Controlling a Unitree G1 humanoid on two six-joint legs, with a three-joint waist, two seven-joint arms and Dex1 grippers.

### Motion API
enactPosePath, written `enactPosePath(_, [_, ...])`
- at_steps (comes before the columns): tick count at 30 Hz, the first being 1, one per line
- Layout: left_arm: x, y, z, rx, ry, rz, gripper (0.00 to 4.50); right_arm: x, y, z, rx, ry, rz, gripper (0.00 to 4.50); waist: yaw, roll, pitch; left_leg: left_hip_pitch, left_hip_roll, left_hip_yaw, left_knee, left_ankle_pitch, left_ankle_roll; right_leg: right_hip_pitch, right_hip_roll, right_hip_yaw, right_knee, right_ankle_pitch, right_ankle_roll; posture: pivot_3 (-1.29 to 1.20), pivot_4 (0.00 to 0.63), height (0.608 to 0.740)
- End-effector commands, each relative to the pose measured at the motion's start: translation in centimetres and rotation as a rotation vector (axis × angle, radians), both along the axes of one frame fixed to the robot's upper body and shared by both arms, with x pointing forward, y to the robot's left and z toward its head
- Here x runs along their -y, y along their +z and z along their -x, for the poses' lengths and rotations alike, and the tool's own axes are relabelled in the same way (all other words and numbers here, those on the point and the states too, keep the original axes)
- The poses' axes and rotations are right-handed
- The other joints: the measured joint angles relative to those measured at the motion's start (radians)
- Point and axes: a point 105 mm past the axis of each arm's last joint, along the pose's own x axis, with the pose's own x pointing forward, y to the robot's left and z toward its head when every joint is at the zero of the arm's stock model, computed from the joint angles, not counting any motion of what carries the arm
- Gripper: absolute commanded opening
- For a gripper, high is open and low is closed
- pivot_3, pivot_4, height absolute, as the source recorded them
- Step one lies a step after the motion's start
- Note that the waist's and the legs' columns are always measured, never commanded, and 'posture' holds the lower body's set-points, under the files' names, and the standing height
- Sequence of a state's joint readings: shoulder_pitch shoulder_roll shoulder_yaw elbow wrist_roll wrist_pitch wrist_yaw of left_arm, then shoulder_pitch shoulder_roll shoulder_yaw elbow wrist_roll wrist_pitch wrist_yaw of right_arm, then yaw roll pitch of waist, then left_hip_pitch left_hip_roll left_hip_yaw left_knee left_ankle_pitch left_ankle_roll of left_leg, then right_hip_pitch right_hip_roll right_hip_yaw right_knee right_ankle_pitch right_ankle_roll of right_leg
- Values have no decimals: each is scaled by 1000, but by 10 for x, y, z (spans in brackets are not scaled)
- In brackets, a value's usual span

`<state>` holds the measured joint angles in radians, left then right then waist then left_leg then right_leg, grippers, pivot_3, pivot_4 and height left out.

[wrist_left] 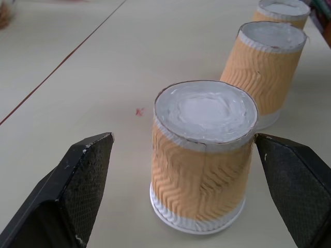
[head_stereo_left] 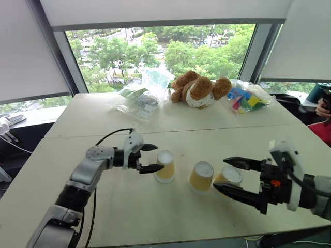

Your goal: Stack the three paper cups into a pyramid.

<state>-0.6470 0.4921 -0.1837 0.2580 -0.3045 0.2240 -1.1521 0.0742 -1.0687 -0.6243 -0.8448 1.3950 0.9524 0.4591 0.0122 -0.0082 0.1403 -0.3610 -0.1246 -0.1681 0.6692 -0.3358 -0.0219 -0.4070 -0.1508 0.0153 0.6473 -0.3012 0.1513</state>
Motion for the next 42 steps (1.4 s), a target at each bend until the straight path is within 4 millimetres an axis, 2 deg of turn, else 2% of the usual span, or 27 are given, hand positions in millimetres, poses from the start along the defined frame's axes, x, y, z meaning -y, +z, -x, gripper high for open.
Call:
enactPosePath(1, [9,9,-4,61,-42,-4,4500,-6,2,5,13,17,5,4466,0,-1,0,0,0,0,0,0,0,0,0,0,0,0,0,0,150,740])
enactPosePath(17, [27,7,1,37,-130,34,4500,-2,-9,1,9,-28,28,4466,0,-2,0,0,0,0,1,0,0,0,0,-1,0,0,0,0,150,740])
enactPosePath(20, [30,3,2,41,-139,29,3703,-2,-9,1,10,-29,32,4500,0,-2,0,0,0,0,1,0,0,0,0,-1,0,0,0,0,150,740])
enactPosePath(22, [31,2,2,38,-146,27,2619,-2,-10,1,9,-32,34,4500,1,-2,0,0,0,0,1,0,0,0,0,-1,0,0,0,0,150,740])
enactPosePath(23, [31,2,2,35,-150,28,2248,-1,-10,1,9,-32,36,4500,0,-2,0,0,0,0,1,0,0,0,0,-1,0,0,0,0,150,740])
enactPosePath(28, [27,8,0,39,-141,37,2177,1,-10,1,7,-46,42,4500,0,-2,0,0,0,0,2,0,0,1,0,-1,0,0,0,0,150,740])
enactPosePath(32, [8,50,-11,26,-143,59,2177,14,-8,-2,17,-103,51,4500,0,-5,2,-1,0,-1,2,0,0,1,1,-1,1,0,0,0,150,740])
enactPosePath(35, [6,85,-18,54,-174,67,2177,24,-5,-4,28,-140,62,4500,1,-5,2,-9,0,-4,11,0,0,-2,1,-6,2,0,0,0,150,740])
enactPosePath(39, [33,135,-21,98,-295,167,2177,44,-1,-8,45,-216,84,4500,8,-5,2,-12,-4,-9,15,-1,2,1,-1,-10,2,3,4,0,150,740])
enactPosePath(42, [62,152,-16,106,-399,215,2177,60,1,-7,53,-276,110,4500,14,-6,2,-13,-6,-10,17,-2,4,3,-2,-11,2,3,5,0,150,740])
